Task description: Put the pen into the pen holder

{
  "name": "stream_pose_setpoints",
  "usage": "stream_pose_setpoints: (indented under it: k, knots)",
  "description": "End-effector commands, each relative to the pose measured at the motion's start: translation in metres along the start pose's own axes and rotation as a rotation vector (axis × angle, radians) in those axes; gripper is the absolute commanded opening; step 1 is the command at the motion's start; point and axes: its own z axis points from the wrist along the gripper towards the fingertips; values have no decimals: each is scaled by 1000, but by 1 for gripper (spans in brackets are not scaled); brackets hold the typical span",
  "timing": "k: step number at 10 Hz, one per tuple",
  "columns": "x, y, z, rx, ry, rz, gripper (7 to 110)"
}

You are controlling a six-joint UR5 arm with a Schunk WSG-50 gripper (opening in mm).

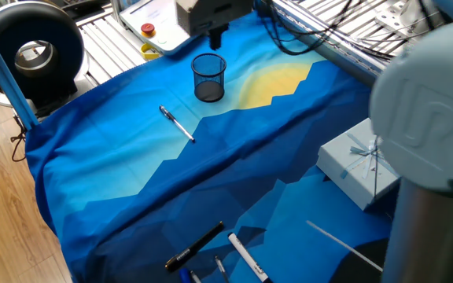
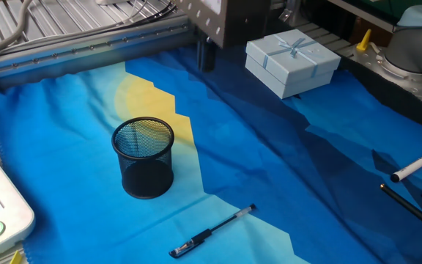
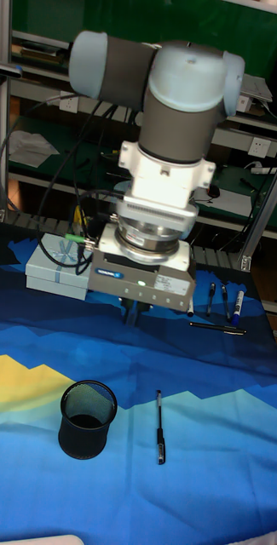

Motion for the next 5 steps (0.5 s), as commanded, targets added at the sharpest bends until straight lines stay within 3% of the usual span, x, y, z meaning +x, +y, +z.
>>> stream_pose_setpoints:
  k: [1, 5]
  knots:
    - [-11, 40, -5, -34, 21, 13, 7]
    - [-14, 88, -3, -38, 30, 74, 7]
